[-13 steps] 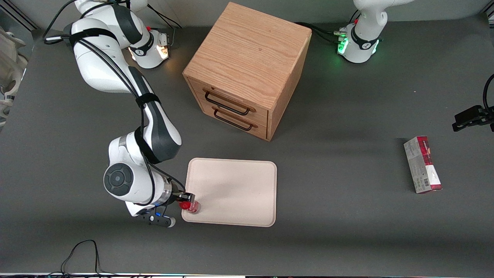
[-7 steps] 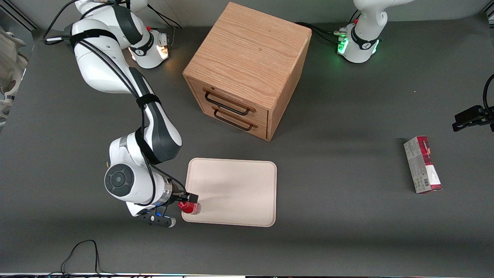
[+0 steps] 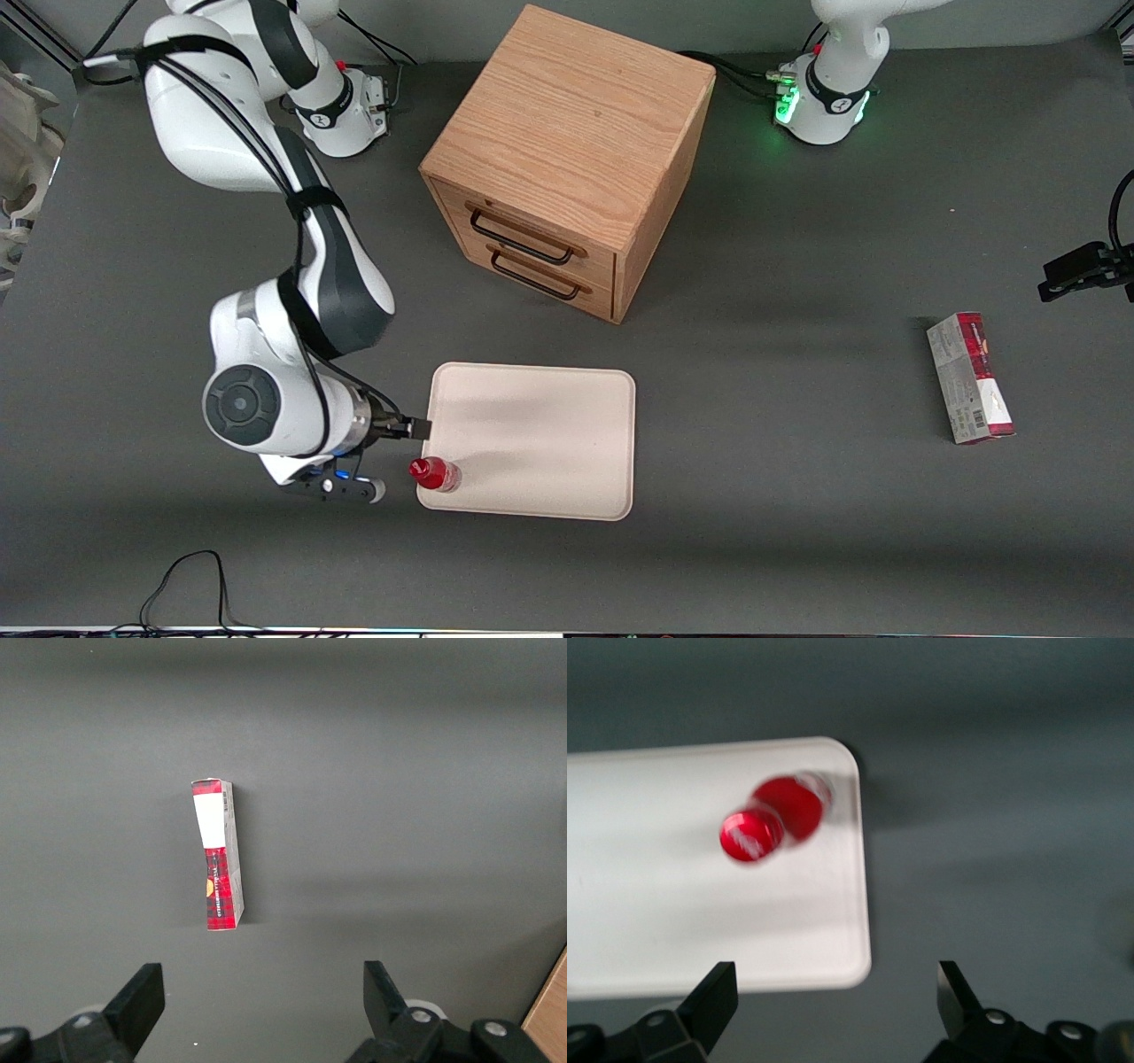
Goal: Place coke bottle on tray
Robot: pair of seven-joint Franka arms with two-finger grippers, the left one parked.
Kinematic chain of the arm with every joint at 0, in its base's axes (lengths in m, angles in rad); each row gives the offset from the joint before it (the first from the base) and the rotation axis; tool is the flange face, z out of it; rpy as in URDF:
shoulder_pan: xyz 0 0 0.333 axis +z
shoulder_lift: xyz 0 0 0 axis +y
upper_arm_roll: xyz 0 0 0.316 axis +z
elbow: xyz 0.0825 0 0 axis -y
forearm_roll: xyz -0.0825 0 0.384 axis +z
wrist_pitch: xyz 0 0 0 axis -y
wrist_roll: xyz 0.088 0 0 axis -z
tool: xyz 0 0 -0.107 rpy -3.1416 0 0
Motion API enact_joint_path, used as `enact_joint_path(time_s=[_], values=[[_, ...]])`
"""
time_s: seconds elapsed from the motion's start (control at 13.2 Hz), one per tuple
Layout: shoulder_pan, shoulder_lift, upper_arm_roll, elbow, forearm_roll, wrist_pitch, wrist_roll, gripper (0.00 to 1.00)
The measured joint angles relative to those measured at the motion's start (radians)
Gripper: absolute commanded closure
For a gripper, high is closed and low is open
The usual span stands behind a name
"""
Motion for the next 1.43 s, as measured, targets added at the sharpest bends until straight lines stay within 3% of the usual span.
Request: enact_joint_path(time_s=[0.38,0.91,1.13,1.43], values=[[-0.081,-0.289,-0.013,-0.291,-0.004,-0.015,-0.16,0.0],[-0.089,-0.655,-0.123,-0.694,-0.005,0.044,-0.316,0.0],[-0.089,-0.786,-0.155,-0.793,-0.005,0.044,-0.347,0.0],[-0.088,-0.832,-0.182,-0.828,-0.005,0.019,-0.348,0.0]])
